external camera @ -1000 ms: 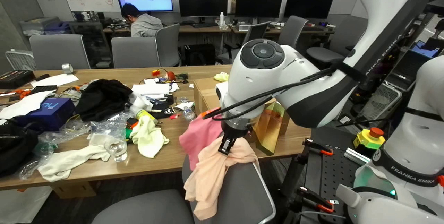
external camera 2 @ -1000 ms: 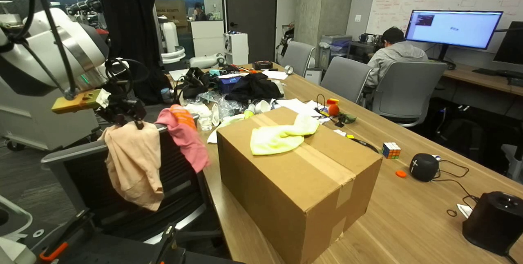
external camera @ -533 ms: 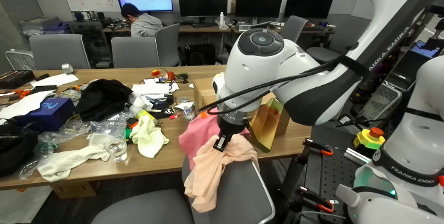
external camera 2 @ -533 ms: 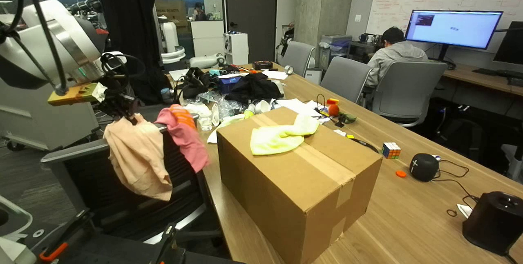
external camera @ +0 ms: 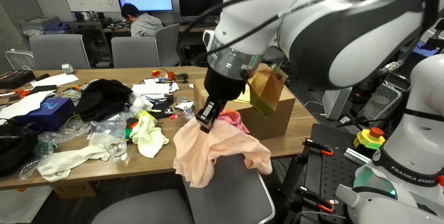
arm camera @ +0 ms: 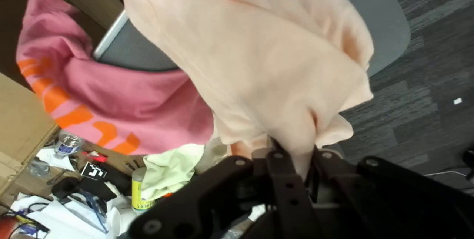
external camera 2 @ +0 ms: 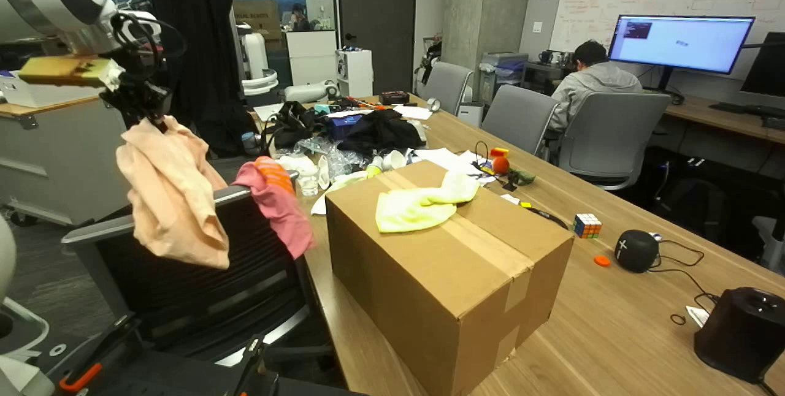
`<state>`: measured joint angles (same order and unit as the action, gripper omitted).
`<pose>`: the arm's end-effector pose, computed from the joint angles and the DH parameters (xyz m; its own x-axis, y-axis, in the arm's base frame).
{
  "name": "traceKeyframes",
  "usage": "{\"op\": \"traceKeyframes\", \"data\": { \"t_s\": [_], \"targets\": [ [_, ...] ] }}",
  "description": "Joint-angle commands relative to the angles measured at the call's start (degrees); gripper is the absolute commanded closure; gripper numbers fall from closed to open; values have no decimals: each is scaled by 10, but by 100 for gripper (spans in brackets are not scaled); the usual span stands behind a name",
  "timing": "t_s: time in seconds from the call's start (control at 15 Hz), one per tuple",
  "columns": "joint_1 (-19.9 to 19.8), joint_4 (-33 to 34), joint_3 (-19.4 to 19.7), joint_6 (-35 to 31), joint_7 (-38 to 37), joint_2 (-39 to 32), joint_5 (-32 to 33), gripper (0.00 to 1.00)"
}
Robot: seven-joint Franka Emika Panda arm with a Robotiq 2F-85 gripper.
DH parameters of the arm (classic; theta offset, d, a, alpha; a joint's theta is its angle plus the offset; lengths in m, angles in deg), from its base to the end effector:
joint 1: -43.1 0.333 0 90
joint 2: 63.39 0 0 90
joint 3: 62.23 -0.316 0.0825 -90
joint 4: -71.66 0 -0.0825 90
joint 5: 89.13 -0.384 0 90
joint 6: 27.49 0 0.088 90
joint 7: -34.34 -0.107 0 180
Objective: Remove the yellow towel, peach t-shirt and then the pink t-shirt from the backrest of the chair and put them on top of the brown box
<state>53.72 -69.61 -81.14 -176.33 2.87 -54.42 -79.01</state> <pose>0.4216 0.2434 0.3785 0.9435 0.1051 0.3141 0.1051 -0.9943 0.0171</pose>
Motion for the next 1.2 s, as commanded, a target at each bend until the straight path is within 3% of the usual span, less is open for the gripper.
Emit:
{"op": "traceKeyframes", "data": {
  "t_s": [0.0, 0.33, 0.6, 0.8, 1.13],
  "targets": [
    [14, 66, 12, 123, 70, 54, -49, 97],
    [-2, 204, 17, 352, 92, 36, -36, 97],
    [-18, 313, 31, 534, 97, -20, -15, 97],
    [-32, 392, 50, 630, 83, -73, 7, 97],
    [-55, 506, 107, 729, 81, -151, 15, 97]
  ]
}}
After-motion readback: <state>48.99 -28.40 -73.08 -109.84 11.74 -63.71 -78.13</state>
